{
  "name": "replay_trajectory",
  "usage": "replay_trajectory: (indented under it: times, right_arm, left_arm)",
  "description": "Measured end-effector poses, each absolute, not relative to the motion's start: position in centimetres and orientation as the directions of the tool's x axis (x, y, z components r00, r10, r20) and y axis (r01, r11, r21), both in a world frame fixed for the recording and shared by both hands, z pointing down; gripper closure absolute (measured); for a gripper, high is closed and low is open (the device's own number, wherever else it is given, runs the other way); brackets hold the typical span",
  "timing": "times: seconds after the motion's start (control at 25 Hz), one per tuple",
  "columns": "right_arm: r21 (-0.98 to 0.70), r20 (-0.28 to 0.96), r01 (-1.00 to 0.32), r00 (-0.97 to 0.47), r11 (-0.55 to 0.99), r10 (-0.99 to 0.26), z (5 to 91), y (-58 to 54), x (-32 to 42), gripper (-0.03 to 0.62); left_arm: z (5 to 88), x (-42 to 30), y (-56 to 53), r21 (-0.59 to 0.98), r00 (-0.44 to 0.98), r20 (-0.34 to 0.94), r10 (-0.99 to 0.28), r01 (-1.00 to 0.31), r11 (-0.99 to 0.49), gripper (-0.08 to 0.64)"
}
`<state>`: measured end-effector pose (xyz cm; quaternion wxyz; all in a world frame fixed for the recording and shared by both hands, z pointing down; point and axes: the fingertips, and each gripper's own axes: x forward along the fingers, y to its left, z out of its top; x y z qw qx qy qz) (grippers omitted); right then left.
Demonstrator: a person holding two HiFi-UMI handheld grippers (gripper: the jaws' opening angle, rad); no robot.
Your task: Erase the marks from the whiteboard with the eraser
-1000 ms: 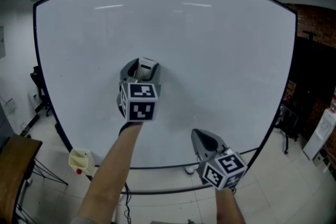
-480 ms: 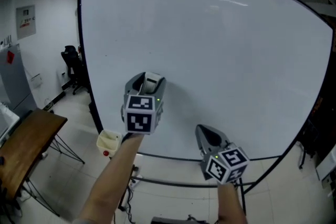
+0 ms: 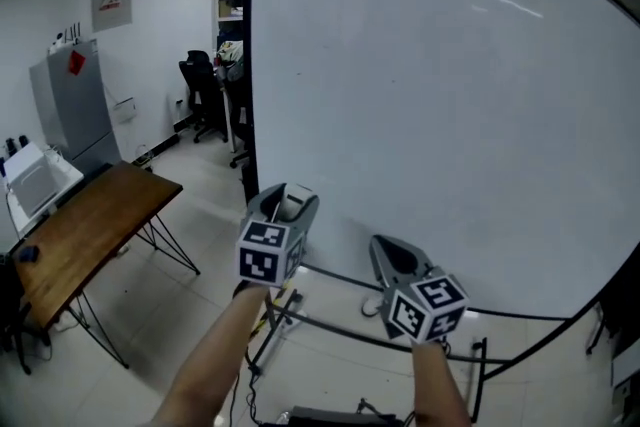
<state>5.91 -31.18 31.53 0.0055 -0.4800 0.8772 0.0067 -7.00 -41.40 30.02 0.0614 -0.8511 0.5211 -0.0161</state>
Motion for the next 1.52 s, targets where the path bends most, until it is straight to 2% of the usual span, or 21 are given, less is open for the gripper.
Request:
replay_trajectory:
  times: [0.44, 0.72, 1.12, 1.52]
  right_arm:
    - [-0.064, 0.087, -0.803, -0.596, 0.593, -0.798, 36.9, -32.7, -1.7, 0.601]
    - [-0.079, 0.125, -0.828, -0.561, 0.556, -0.818, 38.6, -33.5, -2.6, 0.601]
    - [-0.086, 0.157, -0.878, -0.479, 0.472, -0.863, 39.5, -34.2, -0.1, 0.601]
    - [-0.103, 0.188, -0.878, -0.479, 0.467, -0.858, 40.9, -34.7, 0.1, 0.601]
  left_arm:
    - [40.1, -15.9, -42.3, -0.028, 0.451, 0.044, -0.891, -0.891, -0.453, 0.298]
    - [40.7, -16.4, -44.4, 0.053, 0.503, -0.012, -0.864, -0.863, -0.503, 0.298]
    - [41.8, -15.4, -47.1, 0.071, 0.522, -0.054, -0.851, -0.848, -0.525, 0.298]
    - [44.8, -15.3, -47.0, 0.069, 0.5, -0.022, -0.866, -0.863, -0.501, 0.298]
